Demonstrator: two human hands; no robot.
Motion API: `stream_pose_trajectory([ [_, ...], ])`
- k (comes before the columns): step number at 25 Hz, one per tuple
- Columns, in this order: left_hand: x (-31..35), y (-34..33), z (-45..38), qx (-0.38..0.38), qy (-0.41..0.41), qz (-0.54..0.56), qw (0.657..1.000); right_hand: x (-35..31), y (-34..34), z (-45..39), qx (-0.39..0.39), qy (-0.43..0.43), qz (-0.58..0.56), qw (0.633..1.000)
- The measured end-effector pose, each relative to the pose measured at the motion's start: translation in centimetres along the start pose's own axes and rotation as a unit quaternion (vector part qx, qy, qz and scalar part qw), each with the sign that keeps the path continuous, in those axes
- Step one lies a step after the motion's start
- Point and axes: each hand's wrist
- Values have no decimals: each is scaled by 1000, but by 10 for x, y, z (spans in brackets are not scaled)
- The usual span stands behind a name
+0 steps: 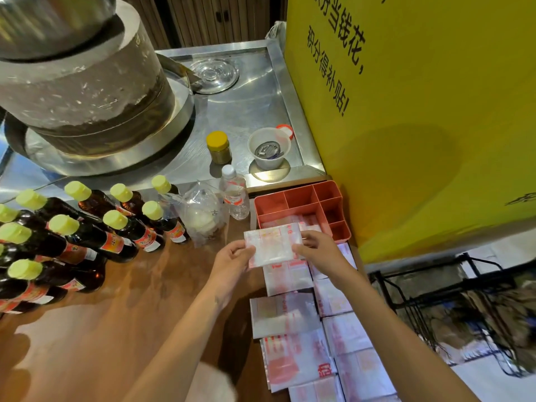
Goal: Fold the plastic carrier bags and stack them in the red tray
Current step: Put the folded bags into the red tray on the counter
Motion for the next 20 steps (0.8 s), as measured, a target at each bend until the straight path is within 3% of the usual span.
stream_pose_trajectory([
  [4,4,-9,-22,53,-124,-130,982,-8,21,-34,58,-4,72,996],
  [9,-2,-19,-50,-28,-249,-318,914,-20,22,-73,65,-36,212,974],
  [14,-14,-21,-56,-43,-273,-449,850,-10,8,-84,85,-8,324,942],
  [17,-15,-20,-55,-37,-263,-466,844,2,4,-75,144,14,366,919],
  [20,-10,-21,-53,-39,-256,-470,844,11,-3,-72,148,28,368,918],
])
Point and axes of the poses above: each hand's wrist, its own z-axis away from the middle knuckle, its own y-axis out of the back of the hand, x = y × z, and after that the axes turned 4 degrees about -z, right-handed
